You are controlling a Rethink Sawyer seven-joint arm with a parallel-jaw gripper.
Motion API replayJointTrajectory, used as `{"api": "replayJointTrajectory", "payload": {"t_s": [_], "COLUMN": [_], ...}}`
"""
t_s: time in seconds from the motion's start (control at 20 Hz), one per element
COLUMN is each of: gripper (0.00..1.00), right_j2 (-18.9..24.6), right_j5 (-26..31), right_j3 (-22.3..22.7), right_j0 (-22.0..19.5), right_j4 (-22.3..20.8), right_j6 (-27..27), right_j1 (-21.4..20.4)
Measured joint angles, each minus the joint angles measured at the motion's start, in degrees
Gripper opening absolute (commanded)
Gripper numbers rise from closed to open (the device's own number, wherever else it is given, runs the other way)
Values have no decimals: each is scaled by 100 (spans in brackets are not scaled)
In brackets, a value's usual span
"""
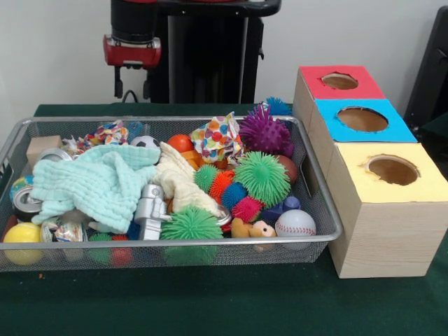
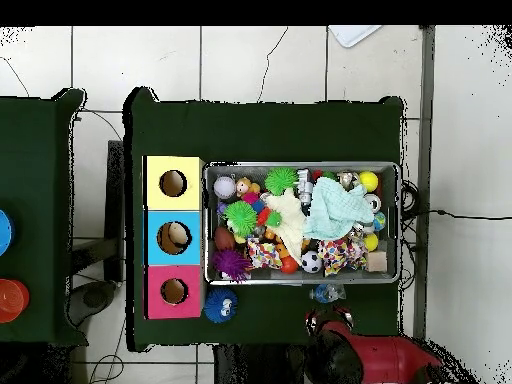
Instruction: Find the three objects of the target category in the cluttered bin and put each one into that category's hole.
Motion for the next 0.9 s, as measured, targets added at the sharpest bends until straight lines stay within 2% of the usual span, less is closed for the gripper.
{"api": "replayJointTrajectory", "payload": {"t_s": [0.5, 0.9], "gripper": [100, 100], "right_j2": [165, 165], "right_j5": [-1, -1], "right_j3": [-22, -141], "right_j0": [-9, 100], "right_j4": [-9, -204], "right_j6": [0, 0], "right_j1": [498, 761]}}
